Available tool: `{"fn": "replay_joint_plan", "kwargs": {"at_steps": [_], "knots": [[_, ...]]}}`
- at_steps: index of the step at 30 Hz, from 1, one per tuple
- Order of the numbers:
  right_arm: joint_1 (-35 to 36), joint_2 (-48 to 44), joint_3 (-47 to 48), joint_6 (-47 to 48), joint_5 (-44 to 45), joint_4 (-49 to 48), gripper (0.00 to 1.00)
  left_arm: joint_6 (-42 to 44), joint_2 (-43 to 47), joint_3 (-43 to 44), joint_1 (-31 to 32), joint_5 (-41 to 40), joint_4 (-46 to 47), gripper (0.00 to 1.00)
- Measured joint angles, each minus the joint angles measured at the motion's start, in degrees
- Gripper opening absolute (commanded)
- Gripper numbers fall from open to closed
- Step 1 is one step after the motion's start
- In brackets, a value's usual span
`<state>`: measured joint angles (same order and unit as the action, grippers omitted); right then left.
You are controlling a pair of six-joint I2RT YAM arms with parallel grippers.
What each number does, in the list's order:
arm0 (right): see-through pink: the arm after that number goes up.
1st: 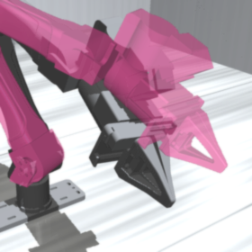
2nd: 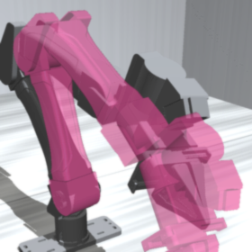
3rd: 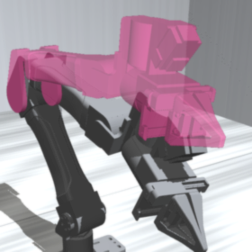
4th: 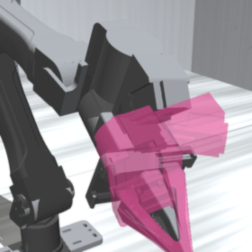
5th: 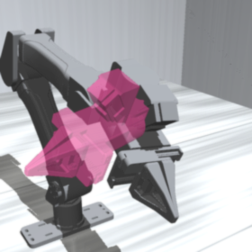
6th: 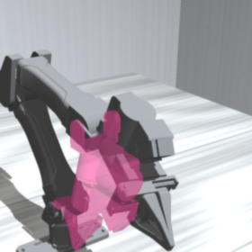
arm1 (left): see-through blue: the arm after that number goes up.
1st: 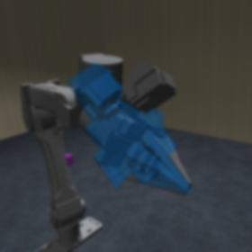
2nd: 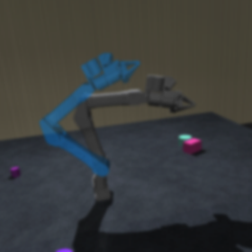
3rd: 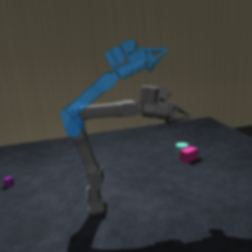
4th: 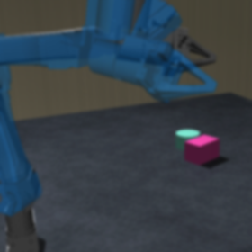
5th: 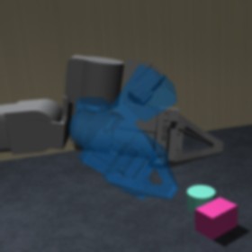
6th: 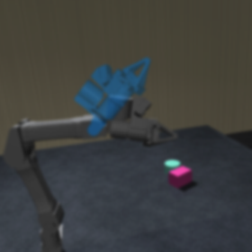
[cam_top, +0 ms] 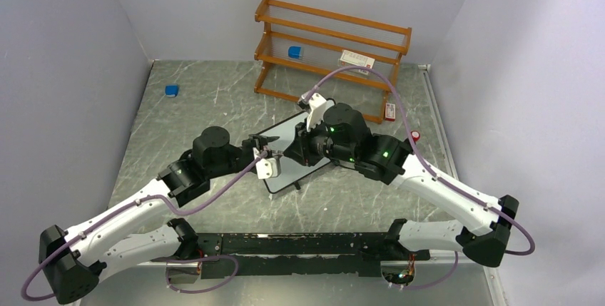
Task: Write a sentence on the whiteboard
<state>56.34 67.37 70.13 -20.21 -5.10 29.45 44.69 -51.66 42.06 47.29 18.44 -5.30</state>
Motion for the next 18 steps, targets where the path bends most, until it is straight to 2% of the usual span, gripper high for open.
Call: {"fn": "replay_joint_plan", "kwargs": {"at_steps": [4,8,13,18], "knots": [[0.02,-2.14,-2.14,1.2,1.66,-1.42,0.0,-1.53,1.27,-0.63,-1.7,-0.42,0.55,0.61],[0.02,-3.52,-5.2,2.91,4.83,-4.04,0.0,-5.18,2.45,-0.85,-6.99,0.85,1.44,0.65],[0.04,-5.31,-9.75,5.33,9.4,-6.62,0.0,-11.41,3.23,-0.74,-12.22,1.75,3.61,0.67],[0.37,-7.56,-13.33,6.99,12.92,-9.62,0.0,-15.78,2.95,-0.22,-13.18,2.73,2.99,0.67]]}}
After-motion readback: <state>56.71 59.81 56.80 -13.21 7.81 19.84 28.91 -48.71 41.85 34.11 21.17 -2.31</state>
